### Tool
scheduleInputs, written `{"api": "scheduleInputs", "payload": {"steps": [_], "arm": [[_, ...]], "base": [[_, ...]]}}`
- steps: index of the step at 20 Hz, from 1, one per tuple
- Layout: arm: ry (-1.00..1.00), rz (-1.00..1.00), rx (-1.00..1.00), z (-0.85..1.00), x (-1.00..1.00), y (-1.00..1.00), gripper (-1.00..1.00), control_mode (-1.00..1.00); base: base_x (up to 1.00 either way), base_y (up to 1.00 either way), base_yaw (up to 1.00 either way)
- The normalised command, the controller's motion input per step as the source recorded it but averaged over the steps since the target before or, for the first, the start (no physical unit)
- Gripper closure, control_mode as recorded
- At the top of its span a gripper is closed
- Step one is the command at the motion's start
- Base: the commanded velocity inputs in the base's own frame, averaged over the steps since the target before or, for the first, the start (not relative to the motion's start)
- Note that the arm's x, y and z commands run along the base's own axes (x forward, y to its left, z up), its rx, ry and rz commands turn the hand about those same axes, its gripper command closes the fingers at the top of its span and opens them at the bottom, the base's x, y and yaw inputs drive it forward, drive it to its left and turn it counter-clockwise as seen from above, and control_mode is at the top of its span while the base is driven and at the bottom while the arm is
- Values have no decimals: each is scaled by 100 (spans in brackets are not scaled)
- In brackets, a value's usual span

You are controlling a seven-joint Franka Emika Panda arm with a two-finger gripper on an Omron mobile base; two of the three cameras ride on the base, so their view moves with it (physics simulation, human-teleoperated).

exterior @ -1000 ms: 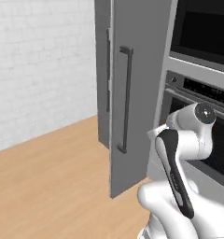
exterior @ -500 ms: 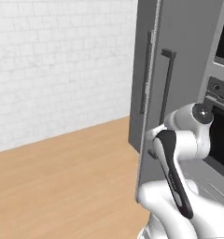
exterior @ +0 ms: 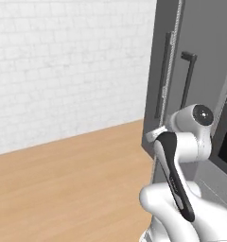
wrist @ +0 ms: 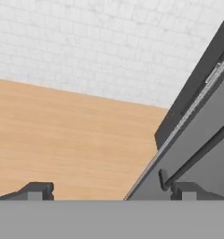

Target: Place one squash and one chicken drumstick in each tupperware on the nearby counter, to pack two identical lunches.

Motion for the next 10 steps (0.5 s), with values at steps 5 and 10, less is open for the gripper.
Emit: {"api": "scheduleInputs", "payload": {"steps": [5,10], "arm": [[0,0,0,0,0,0,-100,100],[0,0,0,0,0,0,-100,100]], "base": [[100,100,29],[100,94,35]]}}
